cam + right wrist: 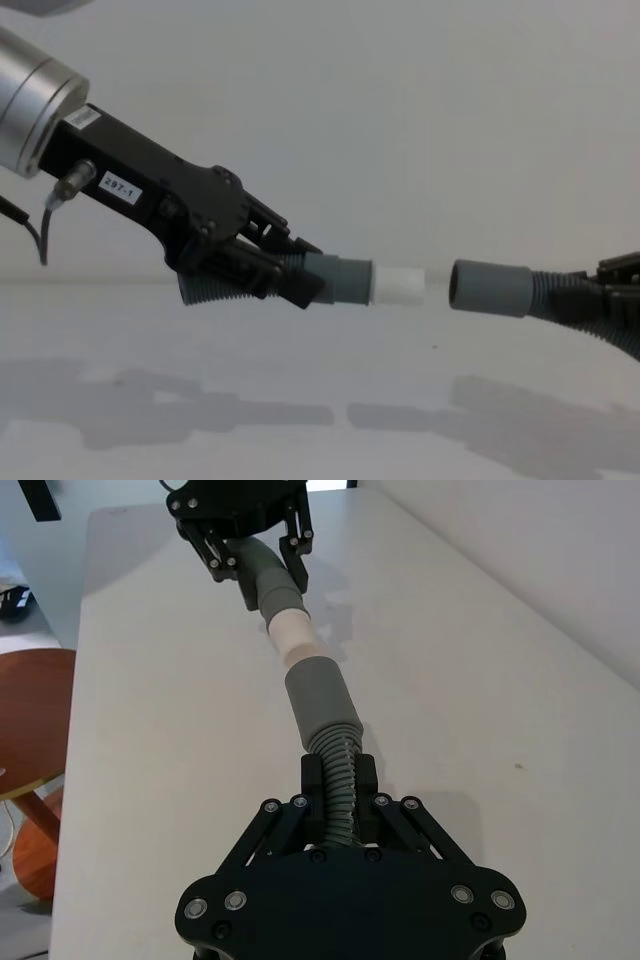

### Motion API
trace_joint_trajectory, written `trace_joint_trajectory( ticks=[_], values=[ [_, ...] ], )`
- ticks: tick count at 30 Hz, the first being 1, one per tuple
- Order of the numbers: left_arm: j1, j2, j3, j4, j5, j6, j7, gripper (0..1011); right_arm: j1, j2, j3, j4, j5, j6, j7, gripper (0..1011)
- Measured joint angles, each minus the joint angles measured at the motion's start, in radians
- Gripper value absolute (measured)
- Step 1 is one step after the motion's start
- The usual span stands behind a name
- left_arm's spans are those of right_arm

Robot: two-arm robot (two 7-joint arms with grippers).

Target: Use both hands to pick up one end of the pipe from the table, align the ends, and insert them.

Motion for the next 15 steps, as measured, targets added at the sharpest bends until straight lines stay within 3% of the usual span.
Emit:
trace_joint_trajectory(
  ticks=[15],
  values=[
    [-0.005, -0.004, 0.008, 0.005, -0.003, -0.002, 0.001, 345, 0.005, 0.001, -0.007, 0.001, 0.006, -0.001, 0.0, 176]
  ],
)
